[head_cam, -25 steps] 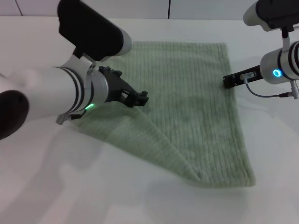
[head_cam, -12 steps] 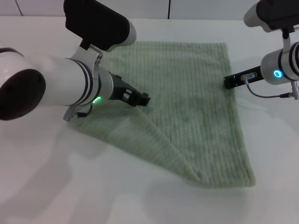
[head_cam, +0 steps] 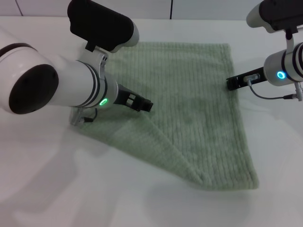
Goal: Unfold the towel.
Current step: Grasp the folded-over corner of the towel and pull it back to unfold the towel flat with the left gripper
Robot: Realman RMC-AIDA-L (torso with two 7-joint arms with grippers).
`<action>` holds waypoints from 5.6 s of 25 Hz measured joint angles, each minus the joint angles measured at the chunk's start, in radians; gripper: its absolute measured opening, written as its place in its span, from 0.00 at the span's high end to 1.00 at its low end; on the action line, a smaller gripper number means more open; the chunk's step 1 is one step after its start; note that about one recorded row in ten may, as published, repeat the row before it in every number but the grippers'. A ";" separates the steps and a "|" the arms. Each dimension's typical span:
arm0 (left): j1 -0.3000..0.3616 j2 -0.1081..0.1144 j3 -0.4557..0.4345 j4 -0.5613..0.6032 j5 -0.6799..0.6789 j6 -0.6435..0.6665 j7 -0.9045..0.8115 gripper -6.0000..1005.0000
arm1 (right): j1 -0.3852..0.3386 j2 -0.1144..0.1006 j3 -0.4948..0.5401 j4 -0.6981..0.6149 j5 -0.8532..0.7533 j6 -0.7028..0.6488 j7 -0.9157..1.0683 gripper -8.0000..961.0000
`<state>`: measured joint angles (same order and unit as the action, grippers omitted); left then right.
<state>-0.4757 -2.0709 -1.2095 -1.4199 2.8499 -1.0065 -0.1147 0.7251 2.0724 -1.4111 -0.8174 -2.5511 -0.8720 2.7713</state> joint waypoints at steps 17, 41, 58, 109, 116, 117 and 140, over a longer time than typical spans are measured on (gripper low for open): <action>-0.037 -0.001 0.010 0.076 0.035 0.044 -0.043 0.16 | -0.001 0.000 0.000 0.003 0.000 -0.001 -0.001 0.99; -0.062 0.000 0.010 0.134 0.037 0.054 -0.035 0.16 | 0.000 0.000 0.000 0.001 0.000 -0.001 -0.001 0.99; -0.089 -0.001 0.006 0.193 0.037 0.078 -0.042 0.16 | -0.001 0.000 0.000 0.001 -0.002 -0.001 -0.001 0.99; -0.051 0.008 0.012 -0.151 0.039 -0.298 0.090 0.92 | -0.011 0.000 0.007 -0.003 -0.002 -0.003 -0.002 0.99; -0.056 0.009 0.008 -0.166 0.039 -0.368 0.099 0.92 | -0.012 0.000 0.009 -0.001 -0.002 -0.002 -0.002 0.99; -0.058 0.009 0.007 -0.167 0.039 -0.381 0.102 0.92 | -0.012 0.000 0.009 0.000 -0.003 -0.002 -0.002 0.99; -0.064 0.010 0.011 -0.202 0.040 -0.624 0.144 0.91 | -0.014 0.000 0.009 0.003 -0.003 0.000 -0.002 0.99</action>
<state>-0.5394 -2.0608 -1.1984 -1.6217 2.8901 -1.6301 0.0291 0.7111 2.0724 -1.4021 -0.8145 -2.5536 -0.8720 2.7688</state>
